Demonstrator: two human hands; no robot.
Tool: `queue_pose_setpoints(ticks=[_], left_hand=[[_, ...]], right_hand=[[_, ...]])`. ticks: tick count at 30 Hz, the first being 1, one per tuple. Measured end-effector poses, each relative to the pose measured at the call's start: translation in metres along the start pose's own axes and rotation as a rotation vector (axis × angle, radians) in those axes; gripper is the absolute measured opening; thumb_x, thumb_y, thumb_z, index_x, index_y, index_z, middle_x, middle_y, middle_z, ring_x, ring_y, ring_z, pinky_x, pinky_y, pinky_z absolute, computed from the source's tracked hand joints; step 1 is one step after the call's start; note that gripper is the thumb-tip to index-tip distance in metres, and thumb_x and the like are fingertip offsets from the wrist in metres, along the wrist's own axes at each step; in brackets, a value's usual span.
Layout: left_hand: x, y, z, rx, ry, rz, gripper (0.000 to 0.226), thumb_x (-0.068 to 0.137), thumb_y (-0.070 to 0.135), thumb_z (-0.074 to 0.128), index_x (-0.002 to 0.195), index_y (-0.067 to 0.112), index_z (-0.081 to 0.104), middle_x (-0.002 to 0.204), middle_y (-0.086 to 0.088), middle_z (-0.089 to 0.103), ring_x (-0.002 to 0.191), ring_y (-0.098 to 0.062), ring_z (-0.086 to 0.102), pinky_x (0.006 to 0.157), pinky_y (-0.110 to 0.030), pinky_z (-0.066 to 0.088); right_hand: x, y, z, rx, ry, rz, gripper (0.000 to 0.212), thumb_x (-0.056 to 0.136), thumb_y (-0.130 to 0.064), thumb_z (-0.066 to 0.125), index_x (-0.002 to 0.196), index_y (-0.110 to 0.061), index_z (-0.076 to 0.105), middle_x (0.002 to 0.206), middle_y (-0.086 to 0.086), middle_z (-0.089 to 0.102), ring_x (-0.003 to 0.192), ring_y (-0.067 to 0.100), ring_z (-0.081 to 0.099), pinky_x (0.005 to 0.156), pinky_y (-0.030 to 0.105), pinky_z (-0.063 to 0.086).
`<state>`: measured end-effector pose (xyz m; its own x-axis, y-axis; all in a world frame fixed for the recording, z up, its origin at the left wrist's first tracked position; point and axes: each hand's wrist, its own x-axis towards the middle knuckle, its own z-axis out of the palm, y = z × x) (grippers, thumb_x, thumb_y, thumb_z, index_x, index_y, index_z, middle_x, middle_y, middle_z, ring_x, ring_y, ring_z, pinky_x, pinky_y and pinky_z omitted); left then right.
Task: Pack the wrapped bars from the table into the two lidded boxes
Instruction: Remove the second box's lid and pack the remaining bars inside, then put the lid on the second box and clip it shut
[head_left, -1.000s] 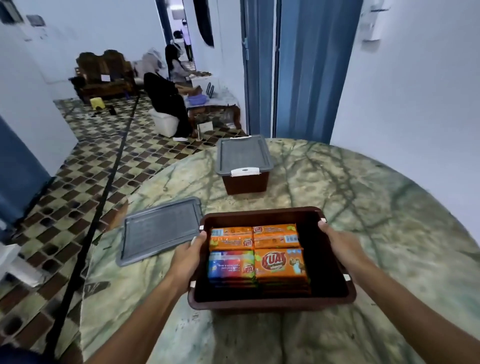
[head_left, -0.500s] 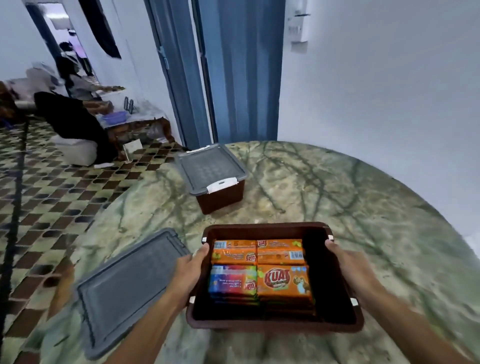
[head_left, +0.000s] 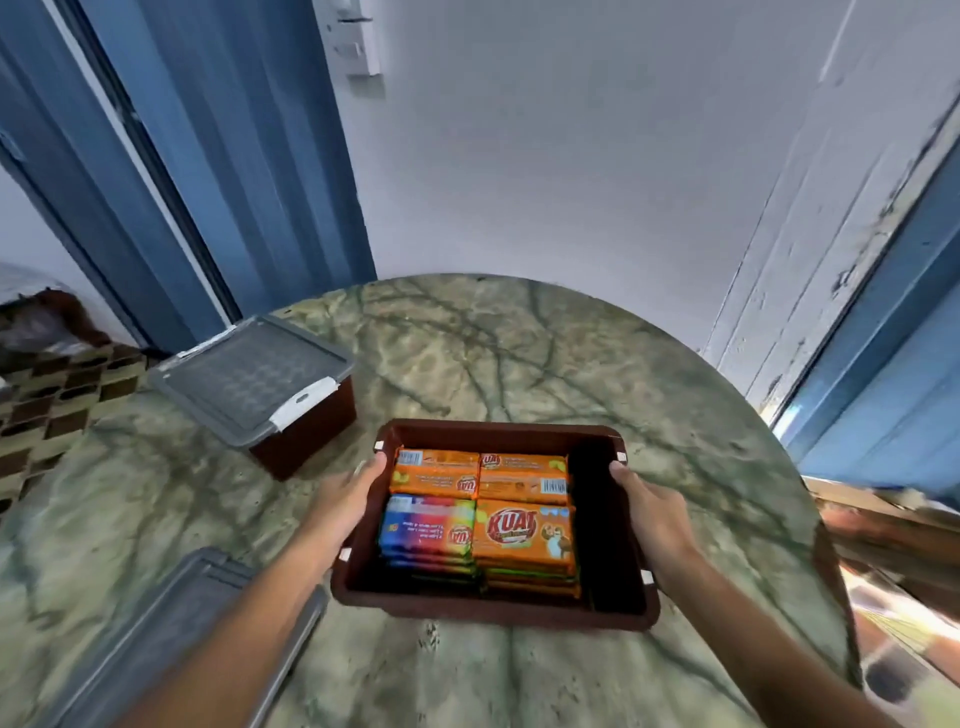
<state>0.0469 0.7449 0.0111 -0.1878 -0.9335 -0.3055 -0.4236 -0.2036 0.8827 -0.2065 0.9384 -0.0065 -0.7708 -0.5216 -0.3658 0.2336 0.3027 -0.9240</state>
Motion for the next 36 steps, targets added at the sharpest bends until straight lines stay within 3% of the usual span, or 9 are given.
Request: queue_pose_setpoints(ticks=[6, 10, 13, 19, 24, 28, 31, 33, 36], left_hand=[[0.038, 0.017, 0.024, 0.131, -0.1, 0.01, 0.053, 0.074, 0.065, 0.064, 0.077, 0.013, 0.074, 0.075, -0.006, 0.075, 0.073, -0.028, 0.072, 0.08, -0.047, 0.057], [0.058, 0.02, 0.037, 0.187, -0.115, 0.036, 0.055, 0.075, 0.066, 0.061, 0.079, 0.012, 0.073, 0.078, -0.008, 0.074, 0.076, -0.029, 0.071, 0.081, -0.049, 0.056], [0.06, 0.02, 0.046, 0.203, -0.11, 0.059, 0.053, 0.084, 0.061, 0.057, 0.083, 0.01, 0.072, 0.086, -0.012, 0.073, 0.081, -0.03, 0.069, 0.08, -0.041, 0.054], [0.055, 0.024, 0.056, 0.249, -0.063, 0.11, 0.052, 0.093, 0.051, 0.049, 0.098, 0.003, 0.07, 0.095, -0.013, 0.067, 0.085, -0.026, 0.059, 0.069, -0.031, 0.034], [0.053, 0.022, 0.058, 0.257, -0.04, 0.101, 0.045, 0.095, 0.047, 0.048, 0.098, 0.006, 0.068, 0.09, -0.008, 0.059, 0.079, -0.02, 0.05, 0.058, -0.029, 0.028], [0.057, 0.02, 0.057, 0.178, -0.098, 0.105, 0.052, 0.091, 0.051, 0.053, 0.103, 0.003, 0.07, 0.102, -0.017, 0.068, 0.097, -0.03, 0.062, 0.075, -0.03, 0.04], [0.049, 0.01, 0.041, 0.165, -0.085, 0.138, 0.045, 0.087, 0.055, 0.055, 0.079, 0.012, 0.064, 0.094, -0.015, 0.07, 0.091, -0.032, 0.064, 0.074, -0.033, 0.045], [0.041, -0.004, 0.002, 0.122, -0.082, 0.142, 0.036, 0.088, 0.051, 0.055, 0.073, 0.018, 0.055, 0.09, -0.012, 0.068, 0.09, -0.03, 0.063, 0.077, -0.034, 0.046], [0.028, -0.049, -0.074, -0.003, -0.025, 0.132, 0.027, 0.086, 0.04, 0.061, 0.099, 0.017, 0.059, 0.097, -0.006, 0.065, 0.097, -0.025, 0.062, 0.086, -0.034, 0.048]], right_hand=[[0.012, 0.011, -0.008, 0.072, 0.139, 0.037, 0.042, 0.088, -0.04, 0.064, 0.071, -0.001, 0.065, 0.06, 0.005, 0.057, 0.053, 0.018, 0.054, 0.048, 0.023, 0.041], [0.025, 0.008, -0.006, 0.037, 0.194, 0.074, 0.047, 0.083, -0.052, 0.063, 0.068, -0.007, 0.061, 0.065, 0.008, 0.059, 0.059, 0.024, 0.057, 0.056, 0.033, 0.044], [0.035, 0.008, -0.002, 0.007, 0.221, 0.1, 0.056, 0.078, -0.057, 0.062, 0.069, -0.002, 0.063, 0.071, 0.013, 0.067, 0.065, 0.03, 0.065, 0.061, 0.036, 0.051], [0.044, 0.009, -0.002, -0.067, 0.244, 0.088, 0.051, 0.085, -0.054, 0.057, 0.056, -0.014, 0.047, 0.067, 0.006, 0.057, 0.062, 0.024, 0.055, 0.057, 0.032, 0.04], [0.046, 0.016, -0.002, -0.115, 0.243, 0.041, 0.049, 0.081, -0.058, 0.058, 0.067, -0.011, 0.056, 0.068, 0.008, 0.059, 0.063, 0.024, 0.057, 0.06, 0.034, 0.042], [0.043, 0.011, -0.006, -0.212, 0.292, 0.033, 0.061, 0.083, -0.057, 0.058, 0.084, 0.003, 0.067, 0.084, 0.015, 0.066, 0.079, 0.03, 0.063, 0.071, 0.038, 0.047], [0.034, -0.004, -0.012, -0.678, 0.273, 0.036, 0.061, 0.092, -0.051, 0.047, 0.109, 0.006, 0.061, 0.113, 0.029, 0.061, 0.103, 0.041, 0.058, 0.084, 0.042, 0.043], [0.021, -0.022, 0.006, -1.029, 0.335, -0.133, 0.046, 0.091, -0.031, 0.051, 0.123, 0.002, 0.053, 0.126, 0.031, 0.05, 0.115, 0.047, 0.047, 0.093, 0.05, 0.042], [-0.007, -0.058, 0.075, -1.057, 0.357, -0.672, 0.041, 0.086, -0.015, 0.047, 0.124, -0.001, 0.056, 0.124, 0.03, 0.049, 0.114, 0.048, 0.043, 0.095, 0.053, 0.04]])
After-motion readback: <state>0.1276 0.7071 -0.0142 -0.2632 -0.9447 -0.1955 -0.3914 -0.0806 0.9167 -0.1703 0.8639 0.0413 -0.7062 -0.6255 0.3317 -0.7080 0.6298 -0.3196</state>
